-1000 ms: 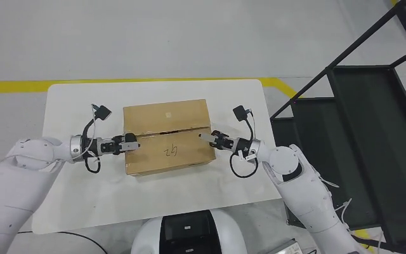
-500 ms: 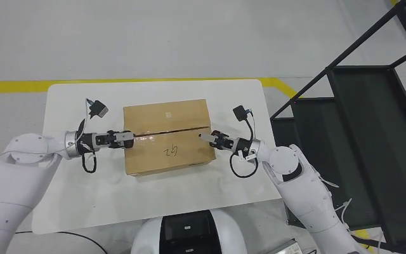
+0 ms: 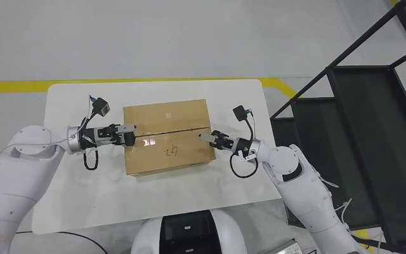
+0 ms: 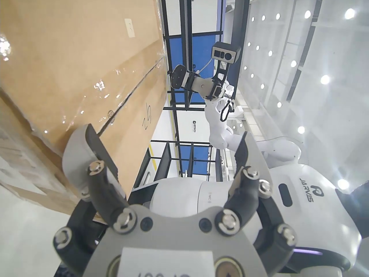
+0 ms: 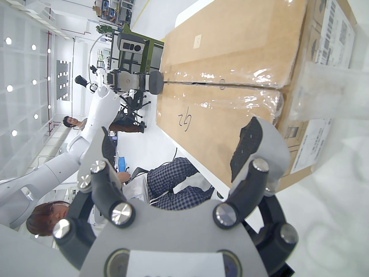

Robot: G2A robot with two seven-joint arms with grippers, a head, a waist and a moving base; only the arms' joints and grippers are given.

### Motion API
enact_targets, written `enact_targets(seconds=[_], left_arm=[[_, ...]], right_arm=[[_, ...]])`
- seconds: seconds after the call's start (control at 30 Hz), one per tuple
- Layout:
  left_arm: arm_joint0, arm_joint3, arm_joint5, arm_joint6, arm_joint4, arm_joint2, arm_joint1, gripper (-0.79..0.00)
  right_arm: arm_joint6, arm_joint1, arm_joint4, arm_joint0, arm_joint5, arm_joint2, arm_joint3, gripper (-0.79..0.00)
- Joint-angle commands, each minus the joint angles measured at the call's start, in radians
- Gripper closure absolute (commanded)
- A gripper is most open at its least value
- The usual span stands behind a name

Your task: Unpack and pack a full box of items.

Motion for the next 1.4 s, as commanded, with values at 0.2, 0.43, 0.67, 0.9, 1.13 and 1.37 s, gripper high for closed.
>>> enact_targets(seconds=[0.2,0.43,0.67,0.9,1.13,1.37], left_arm=[[-0.007,0.022,0.011,-0.013,0.007,0.000,-0.009,-0.785],[-0.007,0.022,0.011,-0.013,0.007,0.000,-0.009,-0.785],[-0.007,0.022,0.011,-0.013,0.007,0.000,-0.009,-0.785],[-0.007,0.022,0.011,-0.013,0.007,0.000,-0.009,-0.785],[-0.007,0.022,0.011,-0.013,0.007,0.000,-0.009,-0.785],[-0.007,0.022,0.011,-0.013,0.007,0.000,-0.009,-0.785]], right_arm=[[0.000,0.000,0.000,0.000,0.000,0.000,0.000,-0.785],[0.000,0.000,0.000,0.000,0.000,0.000,0.000,-0.785],[-0.072,0.003,0.033,-0.040,0.010,0.048,-0.019,-0.785],[-0.057,0.014,0.033,-0.083,0.043,0.099,0.048,-0.785],[-0.065,0.003,0.040,-0.012,0.036,0.030,0.216,-0.785],[-0.048,-0.023,0.099,0.119,-0.007,-0.068,0.430,-0.785]])
